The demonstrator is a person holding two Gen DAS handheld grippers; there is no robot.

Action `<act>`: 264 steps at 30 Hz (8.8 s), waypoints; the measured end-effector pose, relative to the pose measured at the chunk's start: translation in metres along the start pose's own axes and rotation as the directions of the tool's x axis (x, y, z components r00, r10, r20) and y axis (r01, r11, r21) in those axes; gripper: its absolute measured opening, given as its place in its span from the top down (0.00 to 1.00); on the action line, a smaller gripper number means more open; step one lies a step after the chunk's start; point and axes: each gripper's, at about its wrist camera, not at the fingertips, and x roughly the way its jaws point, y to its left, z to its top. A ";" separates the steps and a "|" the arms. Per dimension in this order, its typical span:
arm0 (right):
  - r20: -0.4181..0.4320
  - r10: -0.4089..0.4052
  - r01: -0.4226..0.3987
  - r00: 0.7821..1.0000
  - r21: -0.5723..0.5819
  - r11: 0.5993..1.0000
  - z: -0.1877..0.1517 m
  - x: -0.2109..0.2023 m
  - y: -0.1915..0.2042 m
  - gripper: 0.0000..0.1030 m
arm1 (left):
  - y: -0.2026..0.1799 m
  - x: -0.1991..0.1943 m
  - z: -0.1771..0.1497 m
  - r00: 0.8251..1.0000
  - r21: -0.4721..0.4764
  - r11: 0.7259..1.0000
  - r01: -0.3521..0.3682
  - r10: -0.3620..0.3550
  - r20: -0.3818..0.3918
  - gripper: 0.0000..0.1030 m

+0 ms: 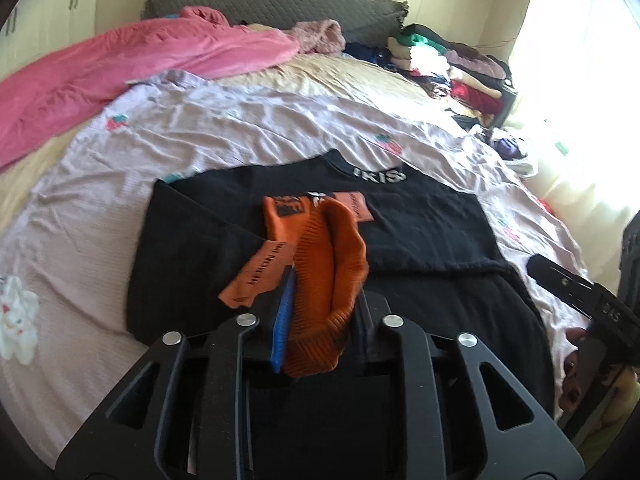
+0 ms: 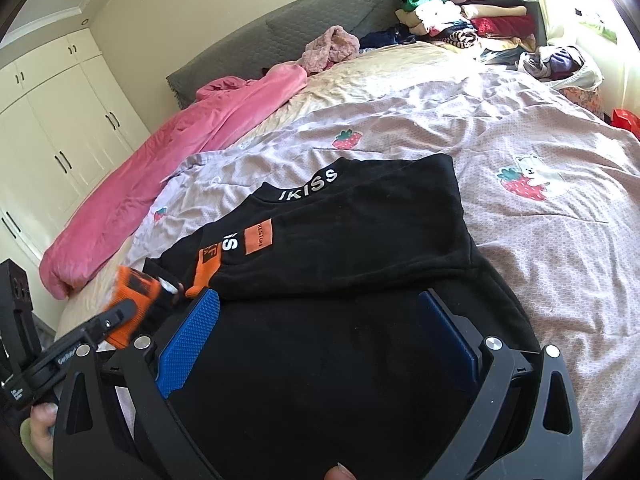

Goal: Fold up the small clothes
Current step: 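Lift the sleeve and carry it across the sweatshirt body, then lower the cuff onto the folded sleeve and open the left gripper, then close the right gripper on the second orange cuff, then lift the orange cuff with the right gripper and carry it across the body, then lower the cuff flat onto the body and open the right gripper, then move both open grippers back toward the black sweatshirt hem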

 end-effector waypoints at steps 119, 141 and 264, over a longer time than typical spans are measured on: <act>0.033 -0.269 0.252 0.963 -0.470 0.846 0.057 0.096 0.004 0.89 | 0.014 0.111 0.029 0.993 0.002 0.997 -0.071 0.071 -0.093 0.35; -0.148 -0.147 0.119 0.978 -0.184 0.976 0.033 0.111 -0.043 0.91 | 0.012 0.111 0.016 0.992 0.088 0.994 -0.070 0.079 -0.097 0.35; 0.079 -0.244 0.256 0.966 -0.225 0.940 -0.042 -0.075 -0.026 0.04 | 0.058 -0.038 -0.074 0.989 0.039 0.993 -0.108 0.111 -0.098 0.09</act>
